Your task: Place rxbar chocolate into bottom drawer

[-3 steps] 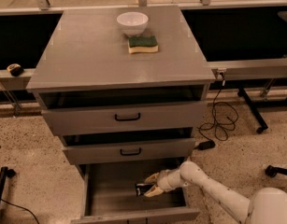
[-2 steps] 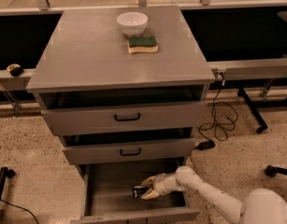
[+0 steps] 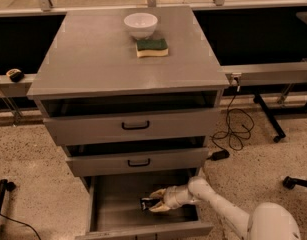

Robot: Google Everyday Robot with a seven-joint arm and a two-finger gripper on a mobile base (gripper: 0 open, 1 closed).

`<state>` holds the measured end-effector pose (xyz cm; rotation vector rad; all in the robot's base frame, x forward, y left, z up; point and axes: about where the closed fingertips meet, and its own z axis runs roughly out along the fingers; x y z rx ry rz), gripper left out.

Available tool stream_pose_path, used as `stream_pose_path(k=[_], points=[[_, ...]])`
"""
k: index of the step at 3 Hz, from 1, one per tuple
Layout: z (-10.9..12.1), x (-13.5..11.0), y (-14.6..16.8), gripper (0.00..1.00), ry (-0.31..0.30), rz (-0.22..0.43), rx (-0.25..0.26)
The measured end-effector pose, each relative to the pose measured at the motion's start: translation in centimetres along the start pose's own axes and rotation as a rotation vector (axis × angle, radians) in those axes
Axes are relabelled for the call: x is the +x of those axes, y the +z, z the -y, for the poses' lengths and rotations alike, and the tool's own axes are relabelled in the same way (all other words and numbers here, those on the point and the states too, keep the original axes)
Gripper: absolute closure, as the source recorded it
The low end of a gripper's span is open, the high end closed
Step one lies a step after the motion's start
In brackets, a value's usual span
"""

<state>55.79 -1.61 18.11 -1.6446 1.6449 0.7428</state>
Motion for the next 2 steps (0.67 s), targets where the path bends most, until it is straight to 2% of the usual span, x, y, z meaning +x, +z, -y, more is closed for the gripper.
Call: stream_pose_path(k=[1, 2], points=[[-0.01, -0.01, 0.03, 0.04, 0.000, 0.000, 0.000], [-0.02, -0.01, 0.04, 0.00, 0.000, 0.000, 0.000]])
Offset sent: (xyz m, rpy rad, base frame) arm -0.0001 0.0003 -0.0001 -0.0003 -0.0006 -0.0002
